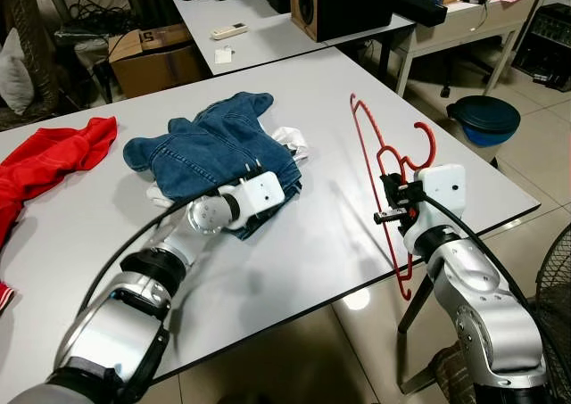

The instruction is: Hang hanger

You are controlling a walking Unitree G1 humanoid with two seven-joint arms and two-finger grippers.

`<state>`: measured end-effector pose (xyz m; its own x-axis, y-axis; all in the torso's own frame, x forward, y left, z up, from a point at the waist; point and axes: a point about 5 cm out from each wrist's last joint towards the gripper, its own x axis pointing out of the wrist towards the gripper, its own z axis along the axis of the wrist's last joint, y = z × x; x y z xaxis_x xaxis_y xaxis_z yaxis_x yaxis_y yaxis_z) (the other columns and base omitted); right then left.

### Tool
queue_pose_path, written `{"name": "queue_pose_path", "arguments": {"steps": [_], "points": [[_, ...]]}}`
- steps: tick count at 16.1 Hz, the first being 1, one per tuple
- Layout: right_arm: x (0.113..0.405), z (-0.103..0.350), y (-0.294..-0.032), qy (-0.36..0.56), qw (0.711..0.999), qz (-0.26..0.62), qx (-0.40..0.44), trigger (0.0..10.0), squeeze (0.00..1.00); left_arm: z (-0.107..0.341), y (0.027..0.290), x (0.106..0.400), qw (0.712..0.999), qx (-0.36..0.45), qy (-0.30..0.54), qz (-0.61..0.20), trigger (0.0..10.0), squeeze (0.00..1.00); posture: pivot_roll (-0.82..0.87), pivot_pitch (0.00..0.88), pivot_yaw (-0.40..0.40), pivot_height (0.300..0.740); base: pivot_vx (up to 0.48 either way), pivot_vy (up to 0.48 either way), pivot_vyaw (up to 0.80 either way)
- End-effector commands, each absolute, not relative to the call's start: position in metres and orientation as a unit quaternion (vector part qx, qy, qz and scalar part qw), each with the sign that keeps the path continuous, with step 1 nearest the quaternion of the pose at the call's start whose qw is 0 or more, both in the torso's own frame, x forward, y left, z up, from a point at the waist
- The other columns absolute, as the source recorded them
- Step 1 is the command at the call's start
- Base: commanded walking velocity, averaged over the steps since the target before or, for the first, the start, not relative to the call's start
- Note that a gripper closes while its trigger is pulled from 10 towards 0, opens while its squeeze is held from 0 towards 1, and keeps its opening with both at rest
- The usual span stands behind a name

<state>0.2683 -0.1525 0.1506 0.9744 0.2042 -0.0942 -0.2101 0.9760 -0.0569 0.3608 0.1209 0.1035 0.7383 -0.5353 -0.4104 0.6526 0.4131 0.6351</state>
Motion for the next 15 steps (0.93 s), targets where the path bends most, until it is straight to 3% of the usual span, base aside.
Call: {"name": "queue_pose_path", "arguments": {"steps": [1,2,3,4,5,12,15], "points": [[0.270,0.153,-0.149,0.039,0.992,0.114,-0.036,10.0,0.00,0.108,0.126,0.365,0.835,0.425,0.071,-0.343,9.8,0.00,-0.07,0.000,0.111,0.740,0.000,0.000,0.00],[0.271,0.153,-0.148,0.039,0.992,0.115,-0.037,10.0,0.00,0.110,0.126,0.366,0.835,0.428,0.066,-0.338,5.8,0.00,-0.07,0.000,0.111,0.740,0.000,0.000,0.00],[0.271,0.153,-0.148,0.039,0.992,0.115,-0.037,10.0,0.00,0.110,0.126,0.366,0.835,0.430,0.065,-0.337,5.8,0.00,-0.07,0.000,0.112,0.740,0.000,0.000,0.00],[0.270,0.153,-0.148,0.039,0.992,0.116,-0.037,10.0,0.00,0.110,0.127,0.366,0.833,0.433,0.067,-0.337,2.3,0.00,-0.07,0.000,0.112,0.740,0.000,0.000,0.00],[0.270,0.153,-0.147,0.038,0.992,0.116,-0.037,10.0,0.00,0.106,0.129,0.365,0.824,0.444,0.075,-0.342,0.0,0.00,-0.08,0.000,0.118,0.740,0.000,0.000,0.00],[0.269,0.153,-0.149,0.036,0.992,0.113,-0.040,10.0,0.00,0.086,0.125,0.355,0.812,0.423,0.128,-0.382,0.0,0.00,-0.10,0.000,0.130,0.740,0.000,0.000,0.00],[0.270,0.154,-0.150,0.035,0.992,0.112,-0.042,10.0,0.00,0.086,0.128,0.356,0.825,0.409,0.141,-0.364,0.0,0.00,-0.10,0.000,0.129,0.740,0.000,0.000,0.00]]}}
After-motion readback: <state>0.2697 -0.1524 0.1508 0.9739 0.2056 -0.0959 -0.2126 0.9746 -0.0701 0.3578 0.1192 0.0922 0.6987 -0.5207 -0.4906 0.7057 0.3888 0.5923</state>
